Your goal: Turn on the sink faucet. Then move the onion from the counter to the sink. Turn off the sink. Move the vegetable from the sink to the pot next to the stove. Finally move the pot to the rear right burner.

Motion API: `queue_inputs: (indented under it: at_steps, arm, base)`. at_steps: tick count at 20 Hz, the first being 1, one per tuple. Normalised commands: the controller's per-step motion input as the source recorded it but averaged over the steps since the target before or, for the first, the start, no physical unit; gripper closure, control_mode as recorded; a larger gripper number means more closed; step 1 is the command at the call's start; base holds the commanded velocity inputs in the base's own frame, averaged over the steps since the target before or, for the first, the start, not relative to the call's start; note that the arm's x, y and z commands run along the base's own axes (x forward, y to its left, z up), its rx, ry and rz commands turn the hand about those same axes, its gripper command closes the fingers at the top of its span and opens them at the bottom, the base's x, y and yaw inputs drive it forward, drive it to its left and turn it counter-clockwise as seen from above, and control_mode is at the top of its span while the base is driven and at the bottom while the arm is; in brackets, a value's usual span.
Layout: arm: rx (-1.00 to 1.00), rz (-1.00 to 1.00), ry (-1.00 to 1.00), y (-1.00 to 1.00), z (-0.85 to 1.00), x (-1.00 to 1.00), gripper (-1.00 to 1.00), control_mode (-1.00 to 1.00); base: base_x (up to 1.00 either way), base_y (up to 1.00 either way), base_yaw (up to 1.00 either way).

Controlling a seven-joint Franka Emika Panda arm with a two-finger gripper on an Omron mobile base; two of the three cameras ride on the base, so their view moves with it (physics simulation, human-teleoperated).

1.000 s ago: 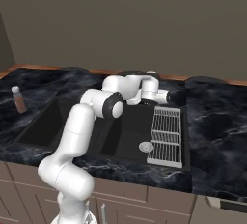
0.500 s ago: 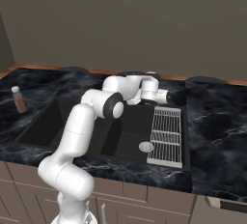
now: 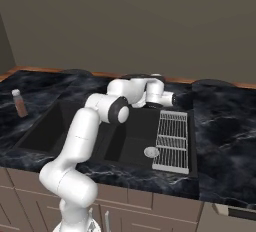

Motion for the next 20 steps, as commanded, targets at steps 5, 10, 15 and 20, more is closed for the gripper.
queue_inputs:
  at_steps: [5, 10, 15, 20]
  arm:
    - [0.00, 0.00, 0.00, 0.00, -0.01, 0.05, -1.00, -1.00]
    - [0.00, 0.00, 0.00, 0.04, 0.00, -0.03, -1.00, -1.00]
    - [0.00, 0.00, 0.00, 0.10, 0.00, -0.01, -1.00, -1.00]
    - [0.00, 0.00, 0.00, 0.15, 0.00, 0.00, -1.00, -1.00]
  base:
    - [0.00, 0.00, 0.00]
    - [0.00, 0.00, 0.00]
    - [0.00, 0.00, 0.00]
    - [0.00, 0.00, 0.00]
